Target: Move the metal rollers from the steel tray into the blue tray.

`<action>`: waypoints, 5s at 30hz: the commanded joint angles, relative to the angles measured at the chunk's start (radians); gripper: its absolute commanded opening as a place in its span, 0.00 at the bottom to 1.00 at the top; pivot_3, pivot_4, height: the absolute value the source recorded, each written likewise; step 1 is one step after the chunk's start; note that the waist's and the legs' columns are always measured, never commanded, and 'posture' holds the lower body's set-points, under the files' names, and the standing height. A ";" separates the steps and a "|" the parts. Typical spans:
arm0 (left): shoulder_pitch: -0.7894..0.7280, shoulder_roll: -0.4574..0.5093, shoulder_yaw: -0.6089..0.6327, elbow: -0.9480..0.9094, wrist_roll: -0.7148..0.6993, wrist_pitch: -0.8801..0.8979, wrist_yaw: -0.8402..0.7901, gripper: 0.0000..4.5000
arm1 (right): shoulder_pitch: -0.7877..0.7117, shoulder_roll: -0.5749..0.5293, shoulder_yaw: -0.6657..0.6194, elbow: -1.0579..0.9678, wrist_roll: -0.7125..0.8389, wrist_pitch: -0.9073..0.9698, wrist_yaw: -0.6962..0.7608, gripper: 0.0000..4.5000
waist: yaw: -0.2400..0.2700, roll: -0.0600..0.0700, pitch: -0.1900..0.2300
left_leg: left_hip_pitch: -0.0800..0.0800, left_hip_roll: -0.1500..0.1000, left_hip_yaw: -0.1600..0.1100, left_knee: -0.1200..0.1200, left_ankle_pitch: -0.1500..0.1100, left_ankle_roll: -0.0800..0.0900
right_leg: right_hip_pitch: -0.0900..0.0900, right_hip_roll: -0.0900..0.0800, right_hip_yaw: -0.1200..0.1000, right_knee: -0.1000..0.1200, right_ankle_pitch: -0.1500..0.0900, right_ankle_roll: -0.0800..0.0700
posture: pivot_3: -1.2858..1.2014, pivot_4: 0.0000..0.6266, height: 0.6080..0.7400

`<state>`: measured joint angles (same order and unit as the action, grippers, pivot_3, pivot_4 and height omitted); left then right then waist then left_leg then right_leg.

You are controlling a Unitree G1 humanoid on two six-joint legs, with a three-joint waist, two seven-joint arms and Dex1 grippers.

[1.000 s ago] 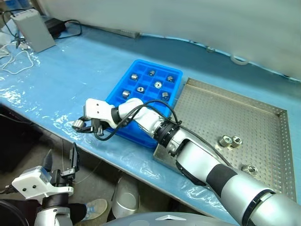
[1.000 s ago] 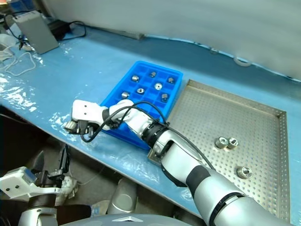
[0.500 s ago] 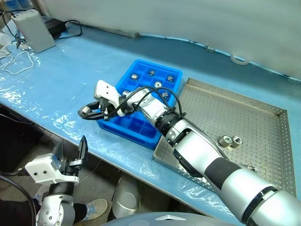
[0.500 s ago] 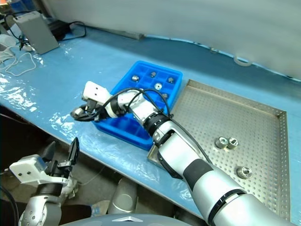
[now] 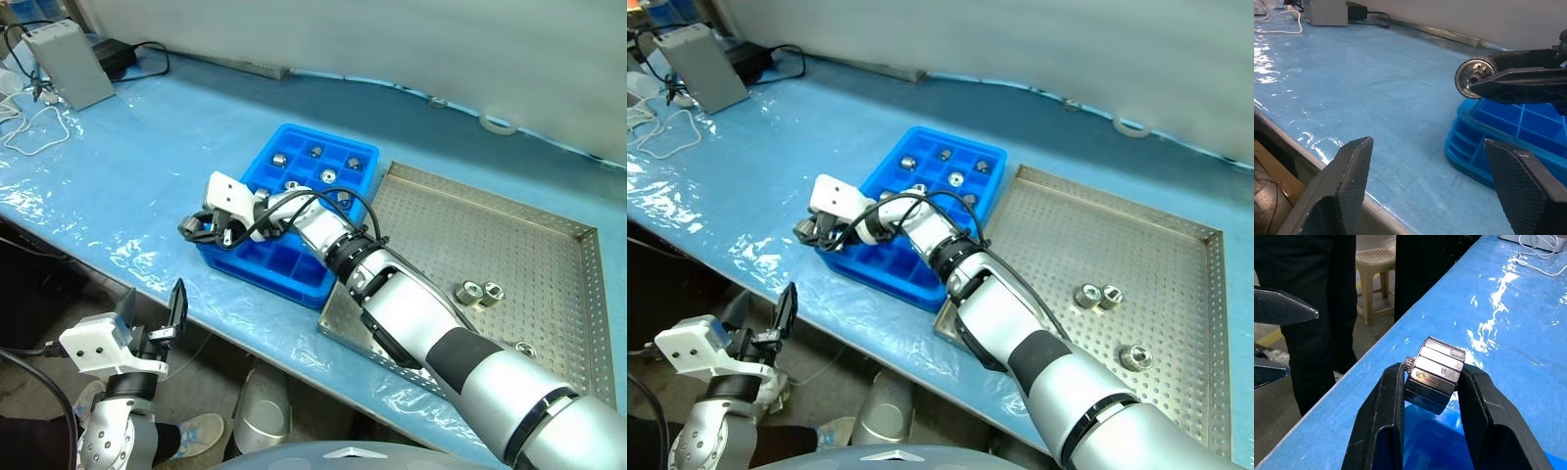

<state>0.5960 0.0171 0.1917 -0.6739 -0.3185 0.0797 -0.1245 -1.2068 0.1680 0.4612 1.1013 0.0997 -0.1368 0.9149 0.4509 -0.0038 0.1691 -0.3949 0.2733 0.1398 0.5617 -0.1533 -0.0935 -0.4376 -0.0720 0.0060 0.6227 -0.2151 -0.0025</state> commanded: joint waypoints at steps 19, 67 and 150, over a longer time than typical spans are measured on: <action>-0.060 0.040 -0.015 0.027 -0.023 0.025 -0.024 0.88 | -0.088 0.224 -0.086 0.104 -0.103 -0.045 -0.003 0.26 | -0.057 0.000 0.000 | -0.001 0.000 0.000 0.001 0.000 0.000 | 0.000 0.000 -0.001 0.001 0.002 -0.004 | 0.74 0.24 1.00; -1.154 0.271 -0.243 0.934 -0.062 0.126 -0.694 0.89 | 0.115 -0.394 -0.482 -0.057 0.004 0.182 -0.089 0.93 | -0.350 0.000 -0.081 | 0.013 -0.003 -0.001 0.020 0.003 -0.006 | 0.008 -0.002 -0.007 0.017 0.015 -0.012 | 0.48 0.00 1.00; -1.100 0.088 -0.092 0.711 -0.013 0.323 -0.575 0.39 | 0.182 -0.458 -0.491 0.007 -0.089 0.179 -0.355 0.94 | -0.441 0.011 -0.034 | 0.011 -0.006 0.013 0.014 -0.007 0.012 | 0.008 -0.004 -0.002 -0.006 0.015 -0.012 | 0.47 0.24 1.00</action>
<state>-0.5084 0.1083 0.0485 0.1460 -0.3177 0.4078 -0.7974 -0.9849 -0.2993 -0.0346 1.1235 0.0109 0.0621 0.5428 0.0094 0.0070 0.1350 -0.3862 0.2682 0.1530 0.5755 -0.1599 -0.0812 -0.4314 -0.0765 0.0038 0.6169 -0.2003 -0.0145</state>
